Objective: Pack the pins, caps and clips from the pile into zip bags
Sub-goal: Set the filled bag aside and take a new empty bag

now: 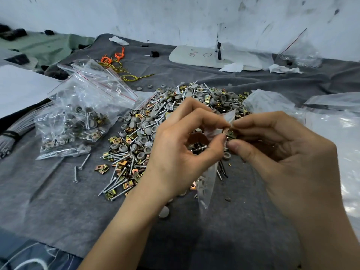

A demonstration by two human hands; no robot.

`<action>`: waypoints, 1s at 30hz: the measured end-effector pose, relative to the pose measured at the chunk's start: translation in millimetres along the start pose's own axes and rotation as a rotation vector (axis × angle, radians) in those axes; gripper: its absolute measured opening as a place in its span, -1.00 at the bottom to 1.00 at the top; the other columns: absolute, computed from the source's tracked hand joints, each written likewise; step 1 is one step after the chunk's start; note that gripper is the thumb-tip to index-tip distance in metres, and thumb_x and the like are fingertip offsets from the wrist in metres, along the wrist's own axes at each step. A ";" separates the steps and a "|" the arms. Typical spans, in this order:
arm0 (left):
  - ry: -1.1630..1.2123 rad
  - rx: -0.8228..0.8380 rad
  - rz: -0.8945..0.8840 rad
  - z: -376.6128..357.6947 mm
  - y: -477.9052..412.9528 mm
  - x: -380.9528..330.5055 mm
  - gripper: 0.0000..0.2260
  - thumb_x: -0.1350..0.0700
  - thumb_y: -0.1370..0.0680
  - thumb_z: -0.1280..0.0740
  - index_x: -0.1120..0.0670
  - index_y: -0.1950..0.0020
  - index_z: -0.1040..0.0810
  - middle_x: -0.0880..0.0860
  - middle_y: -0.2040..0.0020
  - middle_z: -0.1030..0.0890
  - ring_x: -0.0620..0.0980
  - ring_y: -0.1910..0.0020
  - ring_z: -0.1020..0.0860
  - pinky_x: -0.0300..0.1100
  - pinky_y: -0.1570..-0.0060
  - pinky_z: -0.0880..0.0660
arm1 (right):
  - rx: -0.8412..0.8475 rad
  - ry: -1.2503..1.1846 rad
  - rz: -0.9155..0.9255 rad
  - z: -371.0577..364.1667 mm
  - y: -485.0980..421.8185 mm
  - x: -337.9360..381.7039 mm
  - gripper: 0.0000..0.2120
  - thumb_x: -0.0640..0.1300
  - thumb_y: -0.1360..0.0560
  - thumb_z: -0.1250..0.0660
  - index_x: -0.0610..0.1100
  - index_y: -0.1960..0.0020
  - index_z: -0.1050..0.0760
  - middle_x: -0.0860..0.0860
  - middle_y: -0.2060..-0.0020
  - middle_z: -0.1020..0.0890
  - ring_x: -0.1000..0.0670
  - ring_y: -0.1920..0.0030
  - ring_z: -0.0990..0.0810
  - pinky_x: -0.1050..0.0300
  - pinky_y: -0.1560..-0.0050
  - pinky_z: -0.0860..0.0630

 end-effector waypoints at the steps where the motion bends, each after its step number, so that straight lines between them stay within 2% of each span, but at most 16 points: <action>1: 0.016 0.001 0.006 0.5 -0.2 0.9 -0.89 0.17 -0.48 -0.35 0.05 0.01 -0.56 -0.09 0.08 -0.46 -0.17 0.15 -0.49 -0.35 0.19 -0.48 | -0.006 0.017 0.013 -0.5 0.3 1.4 -0.77 -0.09 -0.35 -0.46 0.06 0.01 -0.56 0.18 0.09 -0.68 0.19 0.09 -0.67 0.39 0.10 -0.54; 9: 0.106 -0.021 0.060 3.6 -0.7 7.6 -0.88 0.21 -0.45 -0.38 0.06 0.04 -0.58 -0.03 0.12 -0.49 -0.22 0.19 -0.48 -0.42 0.18 -0.41 | -0.070 0.107 0.082 -0.5 3.6 7.4 -0.77 -0.16 -0.39 -0.45 0.03 0.00 -0.53 0.25 0.11 -0.64 0.27 0.09 -0.64 0.45 0.08 -0.51; 13: 0.066 -0.031 0.045 5.2 -0.4 4.3 -0.87 0.22 -0.44 -0.38 0.07 0.04 -0.58 0.02 0.14 -0.51 -0.23 0.19 -0.48 -0.45 0.20 -0.41 | -0.082 0.138 0.095 -2.4 5.6 10.1 -0.78 -0.18 -0.40 -0.44 -0.02 -0.01 -0.53 0.24 0.10 -0.63 0.28 0.10 -0.63 0.47 0.09 -0.50; 19: 0.061 -0.039 0.027 6.9 -0.2 -0.4 -0.87 0.21 -0.44 -0.39 0.08 0.02 -0.59 -0.01 0.13 -0.52 -0.17 0.20 -0.51 -0.42 0.15 -0.42 | -0.054 0.048 0.045 -1.9 2.9 8.6 -0.72 -0.19 -0.38 -0.44 0.05 -0.05 -0.55 0.18 0.10 -0.66 0.16 0.08 -0.66 0.38 0.06 -0.54; 22: 0.055 -0.022 0.013 5.1 -0.3 -1.4 -0.86 0.20 -0.46 -0.43 0.06 0.01 -0.58 -0.05 0.12 -0.51 -0.20 0.19 -0.51 -0.43 0.13 -0.42 | -0.031 0.121 0.070 -1.5 1.5 9.9 -0.72 -0.18 -0.40 -0.42 -0.01 -0.11 -0.58 0.14 0.03 -0.66 0.11 0.02 -0.66 0.30 0.00 -0.55; 24: 0.048 -0.014 0.049 2.9 -0.8 2.2 -0.82 0.19 -0.46 -0.49 0.02 0.00 -0.59 -0.09 0.13 -0.50 -0.26 0.17 -0.51 -0.45 0.14 -0.42 | -0.033 0.185 0.096 -0.2 0.7 11.1 -0.72 -0.18 -0.42 -0.41 -0.07 -0.13 -0.59 0.12 0.01 -0.65 0.12 0.02 -0.65 0.30 -0.02 -0.55; 27: 0.175 0.009 0.201 -0.6 -1.3 12.8 -0.84 0.19 -0.45 -0.43 -0.05 0.05 -0.62 -0.05 0.16 -0.54 -0.26 0.25 -0.55 -0.46 0.22 -0.44 | -0.031 0.243 0.127 1.6 -0.2 11.7 -0.74 -0.16 -0.43 -0.42 -0.06 -0.11 -0.59 0.13 0.04 -0.64 0.13 0.08 -0.64 0.29 0.02 -0.56; 30: 0.296 0.091 0.361 -6.5 3.0 26.1 -0.97 0.08 -0.46 -0.43 -0.02 0.16 -0.67 0.11 0.20 -0.57 -0.06 0.32 -0.57 -0.35 0.31 -0.45 | -0.016 0.237 0.123 1.8 -0.5 8.9 -0.75 -0.16 -0.41 -0.43 -0.02 -0.08 -0.59 0.14 0.09 -0.63 0.11 0.14 -0.63 0.21 0.09 -0.59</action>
Point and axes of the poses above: each hand's wrist, its own y-axis away from the middle knuckle, its own z-axis out of the back of the hand, x = y × z, the point moved 10 cm from there along -y, towards the middle knuckle
